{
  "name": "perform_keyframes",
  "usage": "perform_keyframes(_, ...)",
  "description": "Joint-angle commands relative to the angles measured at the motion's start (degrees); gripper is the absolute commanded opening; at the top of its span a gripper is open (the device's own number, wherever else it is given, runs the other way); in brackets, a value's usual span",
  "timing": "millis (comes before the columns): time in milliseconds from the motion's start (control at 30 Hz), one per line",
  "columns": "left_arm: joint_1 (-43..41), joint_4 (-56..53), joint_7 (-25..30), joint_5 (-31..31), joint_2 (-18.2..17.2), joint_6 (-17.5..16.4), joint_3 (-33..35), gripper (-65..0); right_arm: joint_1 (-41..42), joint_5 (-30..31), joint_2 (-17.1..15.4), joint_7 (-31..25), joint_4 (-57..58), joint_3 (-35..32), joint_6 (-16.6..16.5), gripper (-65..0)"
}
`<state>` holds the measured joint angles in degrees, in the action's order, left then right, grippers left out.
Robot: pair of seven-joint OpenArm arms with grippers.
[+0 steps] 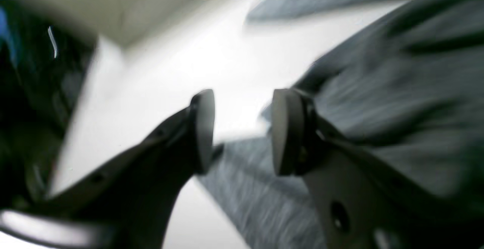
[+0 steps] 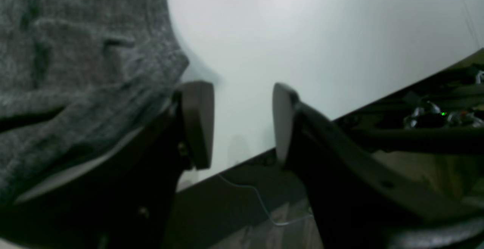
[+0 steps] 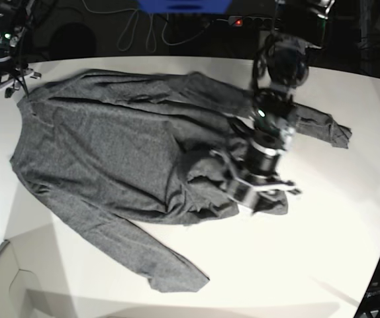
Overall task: Layout the t-shirt on the table in an organized manner, then fold the t-shirt properly
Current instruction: 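Pull the hem with the left gripper toward the sleeve and release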
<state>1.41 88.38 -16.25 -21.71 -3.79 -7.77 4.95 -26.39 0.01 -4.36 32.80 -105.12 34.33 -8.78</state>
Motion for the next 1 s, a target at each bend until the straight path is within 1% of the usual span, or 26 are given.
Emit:
perform_keyframes(0,2.3,-0.8,1.9,2.1,1.1,0.5,-2.9,-40.4,-0.1,0.0,-0.6,-1.5,-1.1,0.3,0.2,-38.9)
perform_keyframes(100,5.7,-9.0,1.8,8.7,2.7,0.6,-11.0,-40.4,-0.1,0.0,-0.6,-1.4,-1.0,0.3,0.2,-38.9)
perform_keyframes(167,7.1,-12.8,1.8,11.6,2.7,0.7,-13.5,-40.4,-0.2,0.0,-0.6,-1.5,-1.0,0.3,0.2,-38.9)
perform_keyframes(300,8.6,-18.3,1.8,15.3,2.6,0.7,-17.3,-40.4,-0.2,0.0,-0.8,-1.4,-1.0,0.3,0.2,-38.9)
perform_keyframes(433,9.1,-22.9,1.8,17.1,2.6,0.7,-18.2,-40.4,-0.2,0.0,-0.9,-1.4,-0.9,0.3,0.2,-38.9)
perform_keyframes(767,10.7,-30.0,1.8,17.2,2.3,0.7,-18.2,-40.4,-0.2,0.0,-0.9,-1.5,-0.9,0.3,0.2,-38.9)
perform_keyframes(867,11.6,-32.8,1.9,17.2,2.3,0.6,-17.9,-41.2,-0.1,0.0,-1.0,-1.5,-0.9,0.3,0.2,-38.9)
perform_keyframes(900,11.6,-32.9,1.9,17.2,2.3,0.5,-17.9,-44.0,0.2,0.0,-1.0,-1.5,-0.9,0.3,0.2,-38.9)
perform_keyframes(933,11.5,-32.7,1.9,17.2,2.3,0.5,-17.8,-49.0,0.6,0.0,-1.0,-1.4,-0.9,0.3,0.2,-38.9)
perform_keyframes(967,11.4,-32.6,1.9,17.2,2.3,0.7,-18.1,-55.6,0.7,0.0,-1.0,-1.4,-0.8,0.3,0.2,-38.9)
